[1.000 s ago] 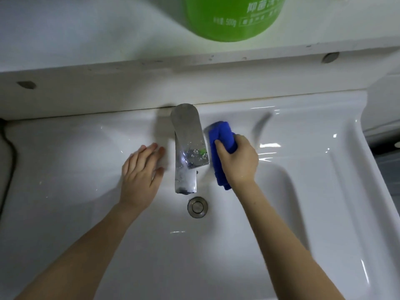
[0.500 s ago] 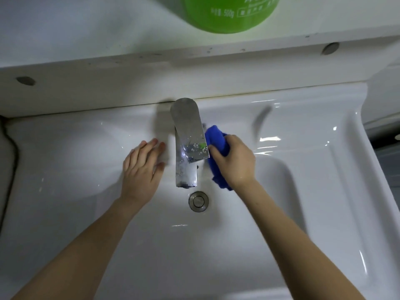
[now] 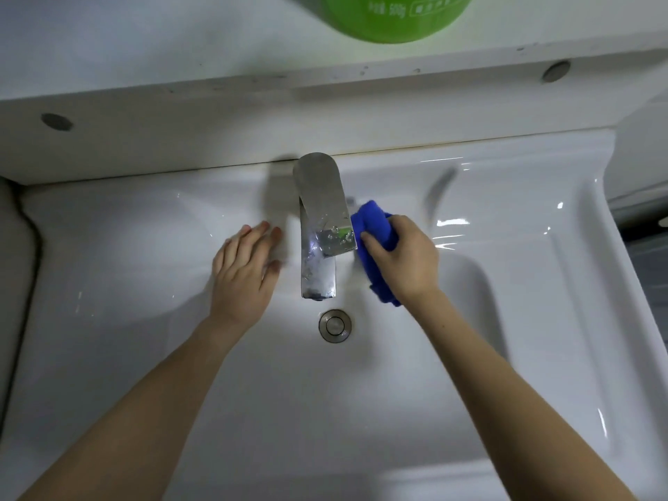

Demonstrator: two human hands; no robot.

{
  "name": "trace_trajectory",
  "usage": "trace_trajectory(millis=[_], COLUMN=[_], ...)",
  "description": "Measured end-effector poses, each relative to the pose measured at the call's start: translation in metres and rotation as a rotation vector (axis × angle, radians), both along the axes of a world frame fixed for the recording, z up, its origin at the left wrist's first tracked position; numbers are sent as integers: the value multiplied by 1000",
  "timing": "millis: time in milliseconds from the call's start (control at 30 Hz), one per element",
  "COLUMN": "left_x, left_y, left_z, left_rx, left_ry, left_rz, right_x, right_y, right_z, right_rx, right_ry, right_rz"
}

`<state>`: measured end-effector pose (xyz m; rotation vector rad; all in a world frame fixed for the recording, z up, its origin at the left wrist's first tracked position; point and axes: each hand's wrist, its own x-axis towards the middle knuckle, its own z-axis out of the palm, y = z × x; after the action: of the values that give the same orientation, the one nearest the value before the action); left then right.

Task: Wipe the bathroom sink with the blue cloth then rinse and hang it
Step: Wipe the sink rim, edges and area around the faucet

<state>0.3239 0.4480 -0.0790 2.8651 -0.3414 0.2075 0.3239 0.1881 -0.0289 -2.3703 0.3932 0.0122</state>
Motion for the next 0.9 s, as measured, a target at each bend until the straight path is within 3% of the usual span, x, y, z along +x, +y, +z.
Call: trace_trajectory(millis=[200,300,567,667,767,900], left_x=[0,-1,-1,2,11,-1], left_y=[0,-1,0,3,6,-7], left_z=[-4,-4,0,14,40,103], left_rx=[2,0,10,46,43,-271], left_ry=[-9,9,19,108,354,460], left_rz=[8,15,18,-13,-83,77], right_x=[10,13,-26,-55,-82,-106], right_y=[-36,3,15,-2,-13,-26], right_z=[-3,-8,-16,-12,6,45], right_rx=[-146,4,39,184,414,624], right_ry=[-51,-90,-88,47,161,158], right_rz=[-253,-364,-89,-193,-314,-429])
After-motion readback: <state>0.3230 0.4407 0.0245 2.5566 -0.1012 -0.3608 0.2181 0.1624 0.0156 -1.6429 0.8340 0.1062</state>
